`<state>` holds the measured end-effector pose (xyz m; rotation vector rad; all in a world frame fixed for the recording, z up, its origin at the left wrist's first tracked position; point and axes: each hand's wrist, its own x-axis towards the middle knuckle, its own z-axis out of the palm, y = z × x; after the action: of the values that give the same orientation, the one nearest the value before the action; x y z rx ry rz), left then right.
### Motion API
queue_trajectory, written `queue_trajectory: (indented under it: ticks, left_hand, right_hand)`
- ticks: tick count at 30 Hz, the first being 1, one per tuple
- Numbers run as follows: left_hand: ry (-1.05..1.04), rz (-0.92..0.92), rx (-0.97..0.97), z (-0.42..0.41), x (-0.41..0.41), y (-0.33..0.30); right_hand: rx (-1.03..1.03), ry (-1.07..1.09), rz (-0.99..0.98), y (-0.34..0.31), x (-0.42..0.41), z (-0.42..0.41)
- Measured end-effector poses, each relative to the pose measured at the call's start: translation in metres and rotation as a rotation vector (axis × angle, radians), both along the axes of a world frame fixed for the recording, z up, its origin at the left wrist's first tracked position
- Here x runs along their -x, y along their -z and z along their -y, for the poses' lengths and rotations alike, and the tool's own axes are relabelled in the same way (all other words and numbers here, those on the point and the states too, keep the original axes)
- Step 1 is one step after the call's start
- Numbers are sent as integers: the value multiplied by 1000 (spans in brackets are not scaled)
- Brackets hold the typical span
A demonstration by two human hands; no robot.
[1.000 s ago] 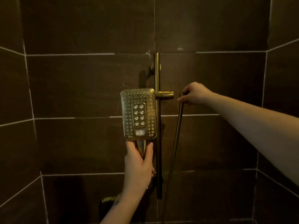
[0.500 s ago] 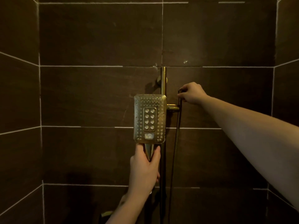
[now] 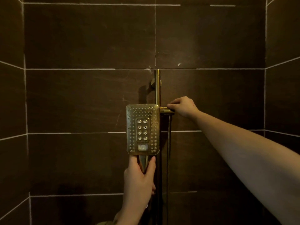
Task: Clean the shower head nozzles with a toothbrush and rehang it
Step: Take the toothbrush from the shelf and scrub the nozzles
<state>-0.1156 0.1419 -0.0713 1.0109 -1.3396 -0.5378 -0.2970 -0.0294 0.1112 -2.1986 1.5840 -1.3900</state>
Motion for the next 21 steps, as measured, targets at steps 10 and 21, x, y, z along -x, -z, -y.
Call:
queue_trajectory:
  ticks: [10,21]
  left_hand:
    - [112,6,5,-9,26,36]
    - [411,-22,-318,-102,99,159]
  right_hand:
    - [9,21,-338,52,30,-45]
    - [-236,413,-238,274,154,-281]
